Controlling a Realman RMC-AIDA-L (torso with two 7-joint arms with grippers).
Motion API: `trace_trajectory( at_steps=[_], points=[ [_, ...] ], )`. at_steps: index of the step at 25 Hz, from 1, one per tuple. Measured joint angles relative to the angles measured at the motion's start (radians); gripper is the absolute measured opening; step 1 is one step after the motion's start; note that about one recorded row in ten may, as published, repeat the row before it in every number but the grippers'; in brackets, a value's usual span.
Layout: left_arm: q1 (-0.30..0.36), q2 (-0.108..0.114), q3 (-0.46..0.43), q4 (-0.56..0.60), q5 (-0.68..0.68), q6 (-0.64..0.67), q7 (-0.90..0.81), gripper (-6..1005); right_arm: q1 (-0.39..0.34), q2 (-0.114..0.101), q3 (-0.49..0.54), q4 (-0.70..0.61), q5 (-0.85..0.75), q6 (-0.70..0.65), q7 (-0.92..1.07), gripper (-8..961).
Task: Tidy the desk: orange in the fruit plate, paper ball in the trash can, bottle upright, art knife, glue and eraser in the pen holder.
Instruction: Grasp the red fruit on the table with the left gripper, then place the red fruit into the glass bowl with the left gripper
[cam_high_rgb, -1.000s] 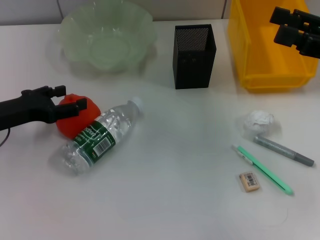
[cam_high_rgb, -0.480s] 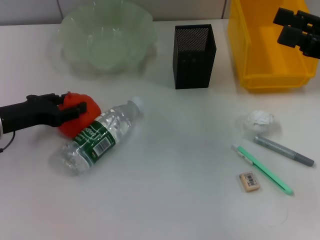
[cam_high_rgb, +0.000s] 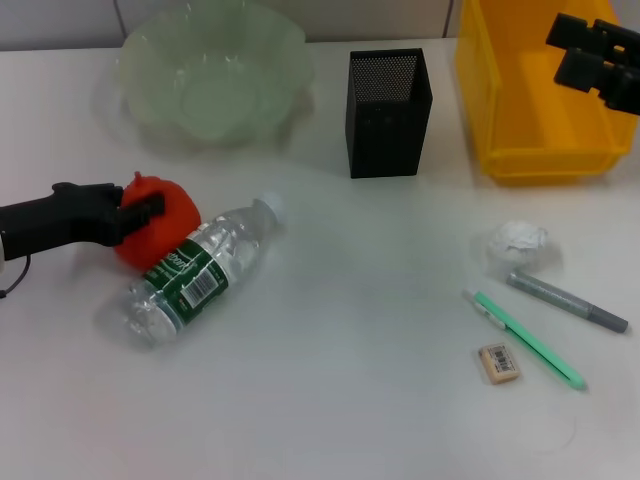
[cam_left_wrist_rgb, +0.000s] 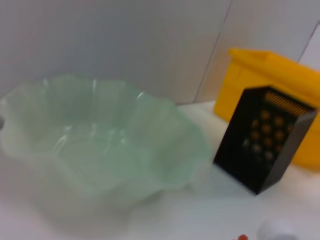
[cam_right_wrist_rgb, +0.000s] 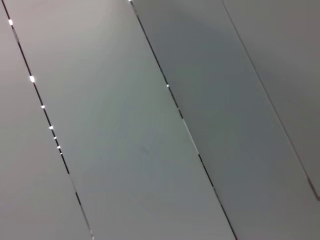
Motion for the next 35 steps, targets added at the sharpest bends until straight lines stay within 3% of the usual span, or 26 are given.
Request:
trace_trajectory(
  at_steps=[5,12,17,19,24,31,35],
  points=[
    [0.01,0.009,-0.003,0.047,-0.065,0.072,-0.014,252,-0.017,-0.002,0.041,0.0,0.013,-0.005,0.0,842],
    [0.008,0.009,-0.001,0.109,-0.186,0.117,-0.035,190,-0.06,-0.001,0.057,0.0,0.102,-0.006,0.0,842],
    [-0.041,0.001,0.001,0.092,-0.26,0.011,0.02,151,-0.089,0.001,0.06,0.001,0.141,-0.007,-0.006,842],
    [-0.072,-0.003,0.004,0.052,-0.307,-0.05,0.074,143,-0.093,0.002,0.065,0.006,0.142,-0.007,-0.01,842],
    [-0.202,-0.007,0.005,-0.185,-0.493,-0.253,0.395,124,-0.101,0.004,0.068,0.015,0.141,-0.001,-0.012,842],
    [-0.291,-0.014,0.003,-0.345,-0.521,-0.417,0.645,84,-0.106,0.006,0.067,0.051,0.139,0.001,-0.038,842],
    [-0.311,-0.015,-0.008,-0.417,-0.557,-0.442,0.797,65,-0.106,0.004,0.066,0.067,0.138,0.004,-0.055,842]
  ],
)
